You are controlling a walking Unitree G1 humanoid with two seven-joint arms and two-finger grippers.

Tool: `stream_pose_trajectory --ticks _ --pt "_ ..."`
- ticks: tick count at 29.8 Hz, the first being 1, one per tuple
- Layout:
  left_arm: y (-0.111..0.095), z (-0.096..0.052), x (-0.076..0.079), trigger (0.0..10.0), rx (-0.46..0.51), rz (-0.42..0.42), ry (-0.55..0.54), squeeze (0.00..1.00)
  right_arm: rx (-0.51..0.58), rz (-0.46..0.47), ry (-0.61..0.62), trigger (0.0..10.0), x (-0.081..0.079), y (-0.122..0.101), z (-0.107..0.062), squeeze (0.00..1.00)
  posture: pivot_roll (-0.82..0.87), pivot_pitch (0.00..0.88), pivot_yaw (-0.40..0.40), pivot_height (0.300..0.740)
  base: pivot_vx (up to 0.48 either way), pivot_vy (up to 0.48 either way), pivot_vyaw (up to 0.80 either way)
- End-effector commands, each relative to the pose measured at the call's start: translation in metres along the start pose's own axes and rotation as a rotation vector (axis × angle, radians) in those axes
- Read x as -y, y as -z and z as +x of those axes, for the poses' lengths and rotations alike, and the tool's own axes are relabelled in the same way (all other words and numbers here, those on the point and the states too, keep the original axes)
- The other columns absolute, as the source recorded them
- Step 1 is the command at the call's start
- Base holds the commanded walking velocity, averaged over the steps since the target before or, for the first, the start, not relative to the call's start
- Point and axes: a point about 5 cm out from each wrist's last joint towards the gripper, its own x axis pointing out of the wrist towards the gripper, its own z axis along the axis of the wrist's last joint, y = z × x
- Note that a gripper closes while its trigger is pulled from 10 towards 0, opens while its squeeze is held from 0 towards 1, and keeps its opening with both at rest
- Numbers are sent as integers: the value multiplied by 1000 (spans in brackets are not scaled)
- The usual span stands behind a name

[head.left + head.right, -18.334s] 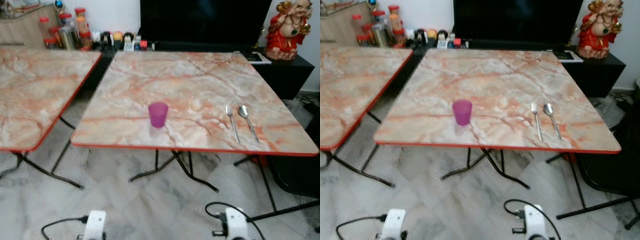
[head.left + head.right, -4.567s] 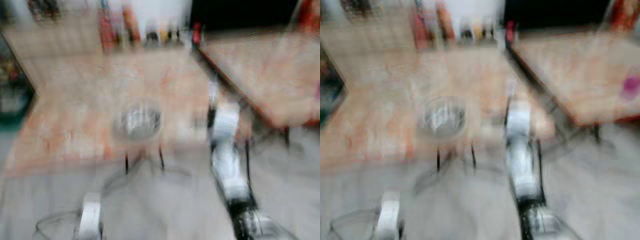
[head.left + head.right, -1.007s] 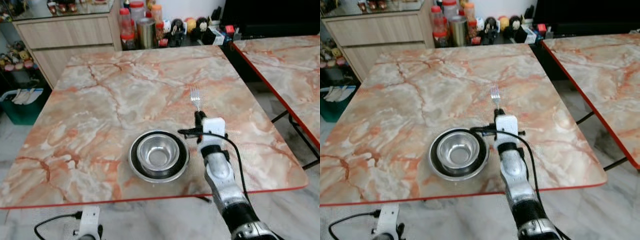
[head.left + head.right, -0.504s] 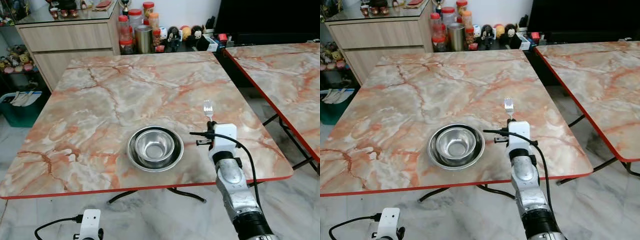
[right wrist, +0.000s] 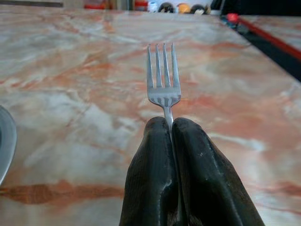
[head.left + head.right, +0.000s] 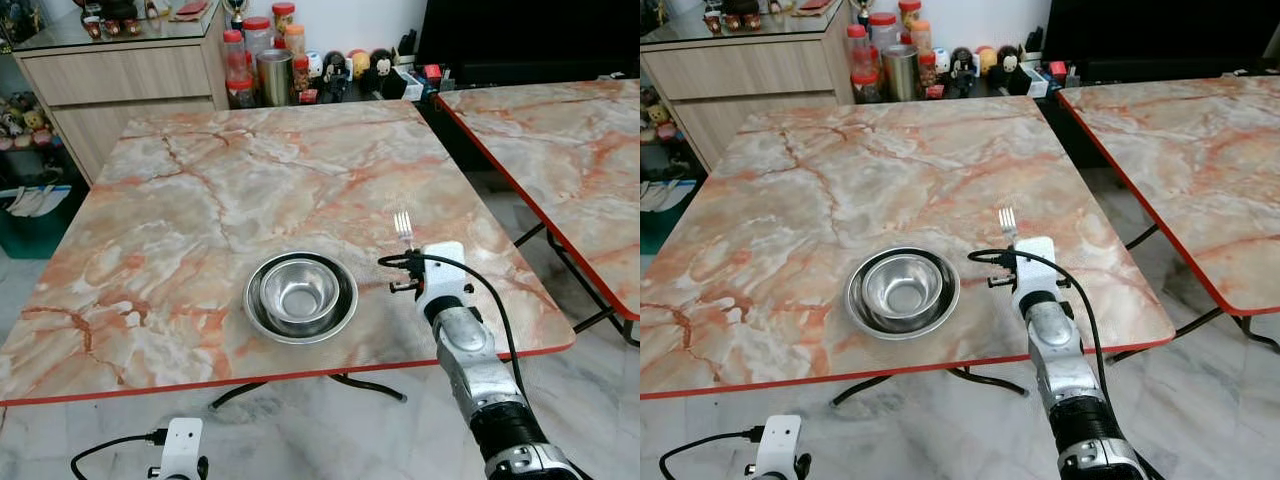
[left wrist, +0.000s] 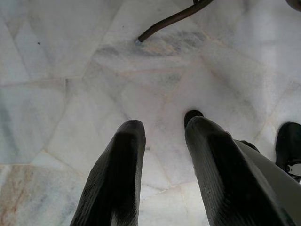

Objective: Setting the table

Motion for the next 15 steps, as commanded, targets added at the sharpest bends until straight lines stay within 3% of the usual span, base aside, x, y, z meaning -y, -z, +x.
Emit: stream_pose_trajectory --ticks 1,15 --pt "5 -1 -2 10000 -26 11 -3 0 -6 15 -15 10000 -4 -3 4 0 -4 44 11 740 0 0 0" --pt "5 -1 -4 10000 -31 17 -16 0 -33 45 -125 10000 -30 1 13 0 8 69 8 740 0 0 0"
